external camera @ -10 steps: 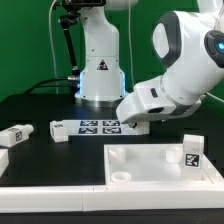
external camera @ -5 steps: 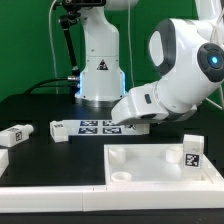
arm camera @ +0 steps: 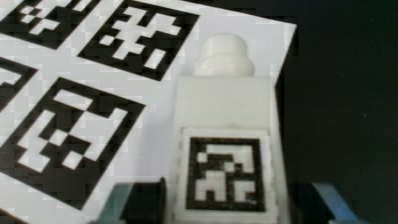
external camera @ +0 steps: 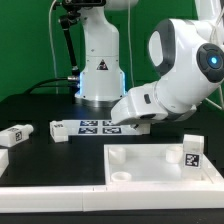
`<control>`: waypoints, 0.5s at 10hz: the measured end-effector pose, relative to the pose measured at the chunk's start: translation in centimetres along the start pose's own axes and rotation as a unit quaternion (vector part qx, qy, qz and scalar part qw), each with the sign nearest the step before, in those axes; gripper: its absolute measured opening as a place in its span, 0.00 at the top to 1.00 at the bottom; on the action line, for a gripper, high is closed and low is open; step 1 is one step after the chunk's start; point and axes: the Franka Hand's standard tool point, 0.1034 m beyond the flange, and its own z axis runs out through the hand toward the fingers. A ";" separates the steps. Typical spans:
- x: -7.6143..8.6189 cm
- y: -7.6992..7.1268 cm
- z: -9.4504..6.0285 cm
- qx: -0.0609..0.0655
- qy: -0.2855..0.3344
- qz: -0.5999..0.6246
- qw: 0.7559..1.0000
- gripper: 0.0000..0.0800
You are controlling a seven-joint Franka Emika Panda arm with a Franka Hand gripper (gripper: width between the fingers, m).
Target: Assemble square table
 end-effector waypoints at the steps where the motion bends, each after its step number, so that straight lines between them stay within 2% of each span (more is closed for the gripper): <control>1: 0.0 0.0 0.0 0.000 0.000 0.000 1.000 0.64; 3: 0.0 0.0 0.0 0.000 0.000 0.000 1.000 0.64; 4: 0.1 0.2 -0.4 0.006 0.005 -0.007 1.000 0.64; 5: 0.0 1.3 -3.1 0.025 0.032 -0.002 0.999 0.64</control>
Offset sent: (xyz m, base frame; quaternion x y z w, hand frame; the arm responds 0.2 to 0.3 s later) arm 0.0000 0.0000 0.0000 0.0000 0.0000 0.0000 1.0000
